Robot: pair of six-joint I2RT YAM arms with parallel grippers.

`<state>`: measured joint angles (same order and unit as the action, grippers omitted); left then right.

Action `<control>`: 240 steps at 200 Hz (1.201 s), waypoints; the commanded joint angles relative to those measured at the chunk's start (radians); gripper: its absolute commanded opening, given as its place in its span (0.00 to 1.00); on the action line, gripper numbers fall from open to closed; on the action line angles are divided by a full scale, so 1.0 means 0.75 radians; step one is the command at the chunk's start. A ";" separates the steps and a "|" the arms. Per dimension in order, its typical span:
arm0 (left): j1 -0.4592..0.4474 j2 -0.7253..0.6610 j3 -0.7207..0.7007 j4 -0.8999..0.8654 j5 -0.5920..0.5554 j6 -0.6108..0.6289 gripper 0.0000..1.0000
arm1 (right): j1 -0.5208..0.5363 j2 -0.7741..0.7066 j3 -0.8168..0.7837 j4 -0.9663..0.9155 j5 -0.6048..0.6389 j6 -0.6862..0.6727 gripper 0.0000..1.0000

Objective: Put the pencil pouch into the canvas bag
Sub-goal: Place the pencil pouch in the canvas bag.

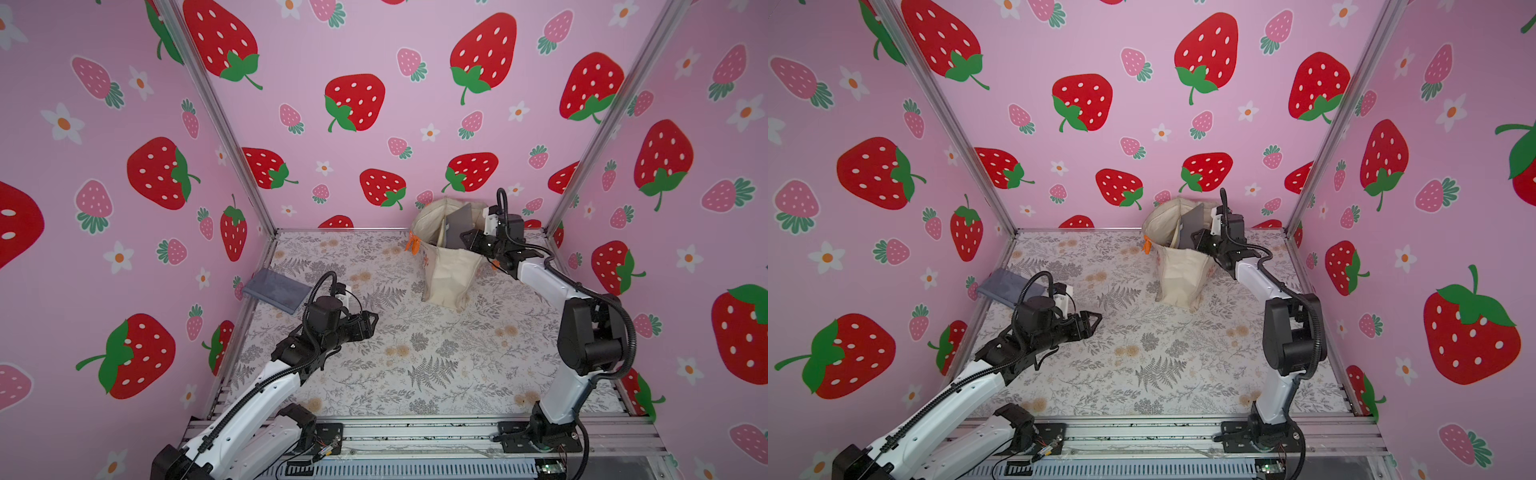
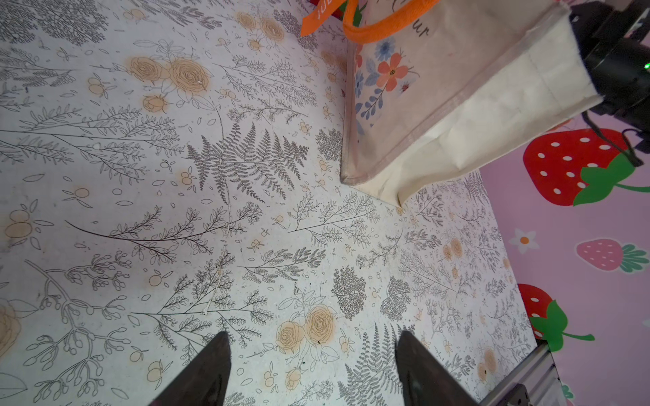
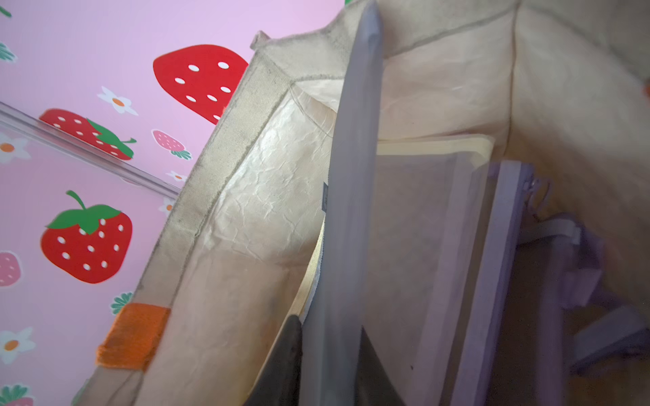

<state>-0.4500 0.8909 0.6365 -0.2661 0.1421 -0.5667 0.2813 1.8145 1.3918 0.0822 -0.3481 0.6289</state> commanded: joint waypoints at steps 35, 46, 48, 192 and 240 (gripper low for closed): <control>0.026 0.021 0.067 -0.087 -0.063 0.020 0.76 | -0.005 -0.189 -0.012 -0.175 0.129 -0.200 0.66; 0.050 0.059 0.107 -0.136 -0.059 0.016 0.76 | -0.005 -0.215 0.025 -0.273 0.174 -0.264 0.66; 0.057 0.069 0.116 -0.147 -0.059 0.015 0.76 | -0.005 -0.216 0.035 -0.293 0.180 -0.277 0.66; 0.523 0.227 0.318 -0.407 0.151 0.155 0.74 | 0.056 0.246 0.638 -0.754 0.218 -0.576 0.35; 0.816 0.369 0.386 -0.447 0.154 0.186 0.73 | 0.052 0.294 0.681 -0.875 0.267 -0.609 0.34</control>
<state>0.0834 1.1175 0.8894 -0.5594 0.2512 -0.4541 0.3206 2.0476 1.8618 -0.5190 -0.1715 0.2077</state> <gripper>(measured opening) 0.732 0.344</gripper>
